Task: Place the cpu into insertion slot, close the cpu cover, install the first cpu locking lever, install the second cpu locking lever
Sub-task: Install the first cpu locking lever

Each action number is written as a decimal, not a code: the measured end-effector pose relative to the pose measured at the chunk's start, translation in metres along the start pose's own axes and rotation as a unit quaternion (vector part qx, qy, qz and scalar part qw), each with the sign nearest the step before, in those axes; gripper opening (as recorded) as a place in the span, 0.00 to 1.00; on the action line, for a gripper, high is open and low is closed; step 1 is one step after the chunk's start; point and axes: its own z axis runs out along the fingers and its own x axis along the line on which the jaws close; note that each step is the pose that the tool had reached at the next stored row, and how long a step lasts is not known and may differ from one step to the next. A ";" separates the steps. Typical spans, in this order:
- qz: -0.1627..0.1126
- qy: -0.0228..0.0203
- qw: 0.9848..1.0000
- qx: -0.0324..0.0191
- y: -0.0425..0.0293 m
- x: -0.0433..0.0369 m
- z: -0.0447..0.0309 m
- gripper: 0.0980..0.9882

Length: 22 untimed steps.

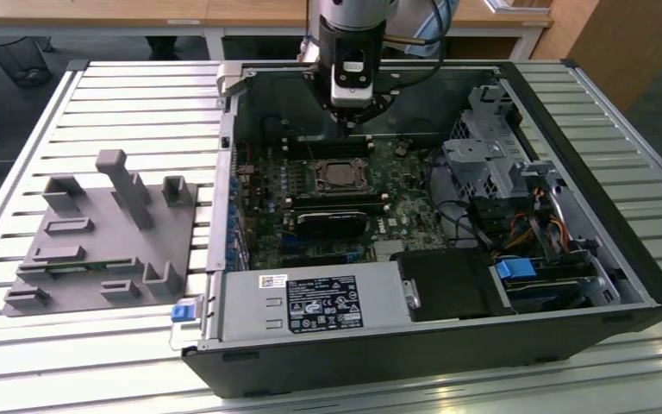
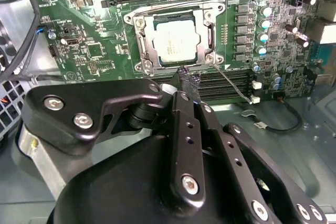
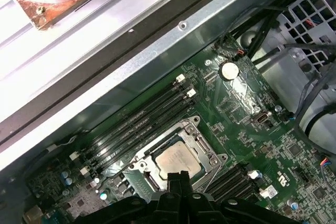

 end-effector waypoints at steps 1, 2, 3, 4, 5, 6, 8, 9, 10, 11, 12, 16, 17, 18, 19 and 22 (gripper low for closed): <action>-0.004 0.000 1.000 0.000 0.0000 0.0000 0.0000 0.01; -0.007 0.000 1.000 0.000 0.0000 0.0000 0.0000 0.01; -0.011 0.001 1.000 0.000 0.0000 0.0000 0.0000 0.01; -0.014 0.001 1.000 0.000 0.0000 0.0000 0.0000 0.01; -0.018 0.001 1.000 0.000 0.0000 0.0000 0.0000 0.01; -0.022 0.001 1.000 0.000 0.0000 0.0000 0.0000 0.01; -0.029 0.002 1.000 0.000 0.0000 0.0000 0.0000 0.01; -0.042 0.002 0.999 0.000 0.0000 0.0000 0.0000 0.01; -0.047 0.003 0.999 0.000 0.0000 0.0000 0.0000 0.01; -0.050 0.003 0.999 0.000 0.0000 0.0000 0.0000 0.01; -0.053 0.003 0.999 0.000 0.0000 0.0000 0.0000 0.01; -0.065 0.003 0.998 0.000 0.0000 0.0000 0.0000 0.01; -0.068 0.004 0.998 0.000 0.0000 0.0000 0.0000 0.01; -0.070 0.004 0.998 0.000 0.0000 0.0000 0.0000 0.01; -0.073 0.004 0.997 0.000 0.0000 0.0000 0.0000 0.01; -0.082 0.004 0.997 0.000 -0.0002 -0.0001 0.0000 0.01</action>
